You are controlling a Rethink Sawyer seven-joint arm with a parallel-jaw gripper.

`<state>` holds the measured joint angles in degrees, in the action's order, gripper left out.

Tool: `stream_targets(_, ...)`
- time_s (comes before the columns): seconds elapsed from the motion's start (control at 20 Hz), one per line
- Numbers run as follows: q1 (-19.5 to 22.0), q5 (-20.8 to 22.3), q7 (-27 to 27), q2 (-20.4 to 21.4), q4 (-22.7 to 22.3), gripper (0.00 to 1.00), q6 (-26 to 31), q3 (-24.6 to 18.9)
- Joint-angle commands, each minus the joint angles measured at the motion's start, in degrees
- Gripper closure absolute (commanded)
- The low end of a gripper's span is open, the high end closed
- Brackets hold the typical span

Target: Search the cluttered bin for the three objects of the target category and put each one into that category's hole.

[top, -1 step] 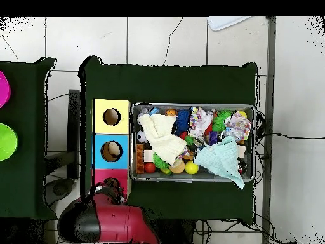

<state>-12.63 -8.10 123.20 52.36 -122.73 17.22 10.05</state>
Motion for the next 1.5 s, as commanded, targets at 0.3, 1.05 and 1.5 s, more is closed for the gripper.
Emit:
stream_targets(0.3,2.85,0.94,3.04,2.50,5.05,0.00,10.55,-2.78)
stream_targets(1.05,10.96,12.43,-6.11,0.51,14.23,0.00,11.27,-4.55)
stream_targets(1.5,18.65,15.39,-7.92,0.10,14.26,0.00,7.76,-10.93)
